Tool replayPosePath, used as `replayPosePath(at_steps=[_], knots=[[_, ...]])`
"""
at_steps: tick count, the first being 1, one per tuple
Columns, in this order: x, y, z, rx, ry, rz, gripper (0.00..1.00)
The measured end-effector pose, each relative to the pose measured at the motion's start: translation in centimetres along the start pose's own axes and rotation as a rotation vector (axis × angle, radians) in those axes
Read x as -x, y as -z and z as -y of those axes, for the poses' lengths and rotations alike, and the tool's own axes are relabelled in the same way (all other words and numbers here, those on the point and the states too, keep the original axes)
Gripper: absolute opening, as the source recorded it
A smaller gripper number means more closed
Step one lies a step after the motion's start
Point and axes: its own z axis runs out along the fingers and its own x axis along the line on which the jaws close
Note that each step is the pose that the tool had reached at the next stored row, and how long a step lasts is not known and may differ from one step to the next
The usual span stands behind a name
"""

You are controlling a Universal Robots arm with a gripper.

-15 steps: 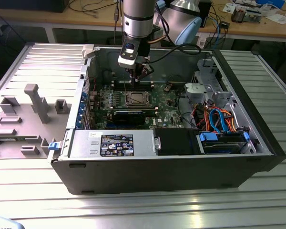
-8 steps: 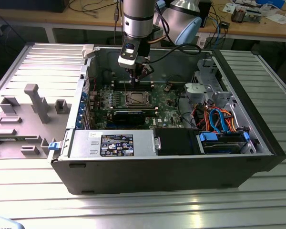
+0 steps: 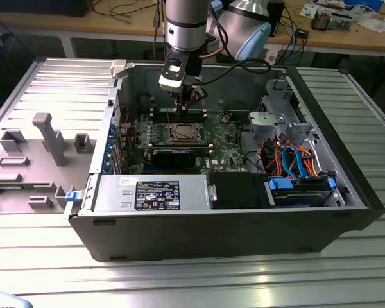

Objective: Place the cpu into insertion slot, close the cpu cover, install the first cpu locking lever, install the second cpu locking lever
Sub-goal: 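Install the first cpu locking lever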

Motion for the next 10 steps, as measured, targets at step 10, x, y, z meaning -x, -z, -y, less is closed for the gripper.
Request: replayPosePath(at_steps=[10], knots=[[0.0,0.0,0.0,0.0001,0.007,0.0001,0.11]])
